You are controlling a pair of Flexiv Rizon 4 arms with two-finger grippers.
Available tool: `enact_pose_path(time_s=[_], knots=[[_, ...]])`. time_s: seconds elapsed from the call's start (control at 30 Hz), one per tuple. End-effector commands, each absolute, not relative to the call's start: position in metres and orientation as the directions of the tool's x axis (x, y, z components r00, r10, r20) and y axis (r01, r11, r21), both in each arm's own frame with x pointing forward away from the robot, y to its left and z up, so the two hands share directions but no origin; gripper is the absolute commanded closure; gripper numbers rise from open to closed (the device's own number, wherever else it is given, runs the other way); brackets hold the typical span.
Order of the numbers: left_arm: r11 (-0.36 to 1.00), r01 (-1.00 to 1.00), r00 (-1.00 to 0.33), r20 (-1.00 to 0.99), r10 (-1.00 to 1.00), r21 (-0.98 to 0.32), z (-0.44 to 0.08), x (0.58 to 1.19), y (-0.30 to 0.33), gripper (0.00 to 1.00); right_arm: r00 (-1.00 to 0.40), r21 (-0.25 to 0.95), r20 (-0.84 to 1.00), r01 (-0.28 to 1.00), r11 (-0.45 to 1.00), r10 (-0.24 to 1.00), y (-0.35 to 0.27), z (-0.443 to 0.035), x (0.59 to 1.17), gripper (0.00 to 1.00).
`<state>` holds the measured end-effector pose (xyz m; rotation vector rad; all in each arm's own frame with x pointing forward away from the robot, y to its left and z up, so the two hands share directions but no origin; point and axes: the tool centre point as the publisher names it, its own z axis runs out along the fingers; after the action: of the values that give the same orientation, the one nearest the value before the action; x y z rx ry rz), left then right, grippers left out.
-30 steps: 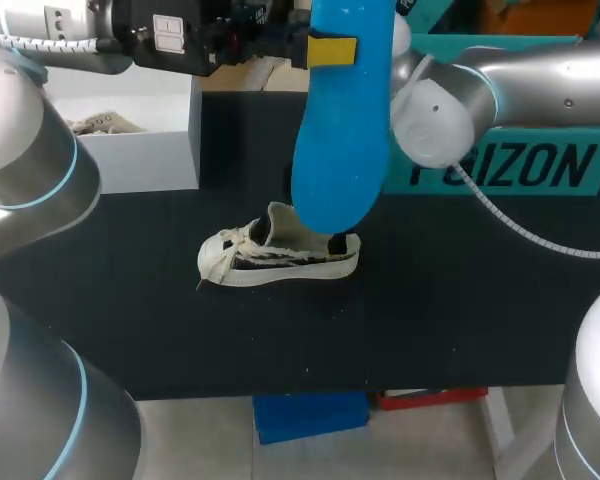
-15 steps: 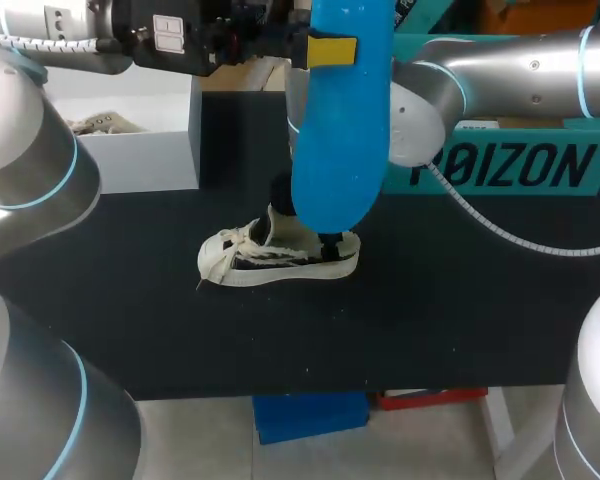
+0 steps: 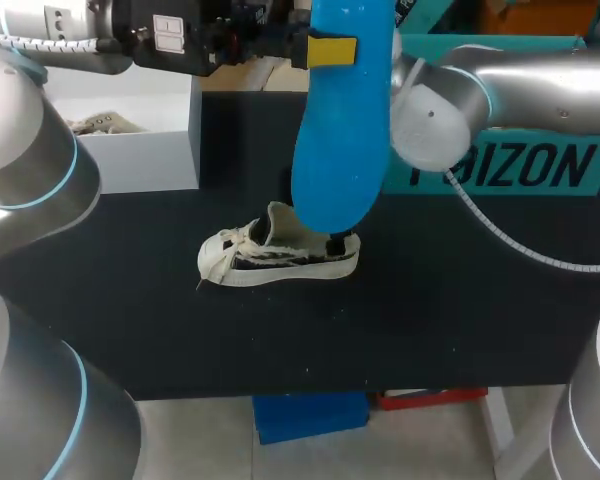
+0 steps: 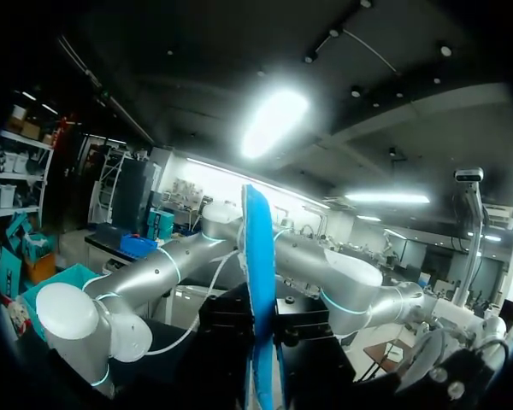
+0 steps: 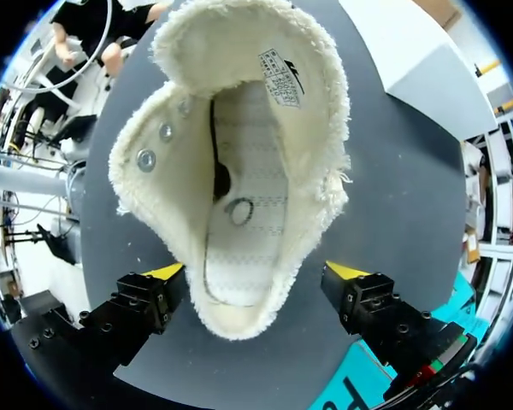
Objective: Take the shoe out of the shoebox, open the shoe tongue, remove and reinsert the insole, then place the shoe into the shoebox
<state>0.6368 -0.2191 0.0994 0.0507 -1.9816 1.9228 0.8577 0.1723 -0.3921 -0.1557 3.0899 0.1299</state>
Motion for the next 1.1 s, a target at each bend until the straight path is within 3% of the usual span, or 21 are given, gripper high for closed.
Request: enact_pose_path(time_s=[0.03, 0.33, 0.53, 0.73, 1.1], knots=[[0.064, -0.283, -0.928, 0.291, 0.231, -0.957, 0.099, 0.636, -0.220, 1.00, -0.992, 0.256, -0.064, -0.120, 0.959, -0.107, 0.157, -0.391, 0.853, 0.00], [0.064, -0.283, -0.928, 0.291, 0.231, -0.957, 0.099, 0.636, -0.220, 1.00, -0.992, 0.498, -0.117, -0.104, 0.861, -0.052, 0.146, -0.391, 0.857, 0.00], [0.064, -0.283, -0.928, 0.291, 0.231, -0.957, 0.099, 0.636, -0.220, 1.00, -0.987, 0.642, -0.103, -0.158, 0.750, -0.119, 0.152, -0.396, 0.859, 0.00], [0.064, -0.283, -0.928, 0.291, 0.231, -0.957, 0.099, 0.636, -0.220, 1.00, -0.983, 0.666, -0.104, -0.183, 0.723, -0.154, 0.158, -0.398, 0.860, 0.00], [0.064, -0.283, -0.928, 0.291, 0.231, -0.957, 0.099, 0.636, -0.220, 1.00, -0.993, 0.695, -0.068, -0.114, 0.710, -0.092, 0.156, -0.407, 0.857, 0.00]])
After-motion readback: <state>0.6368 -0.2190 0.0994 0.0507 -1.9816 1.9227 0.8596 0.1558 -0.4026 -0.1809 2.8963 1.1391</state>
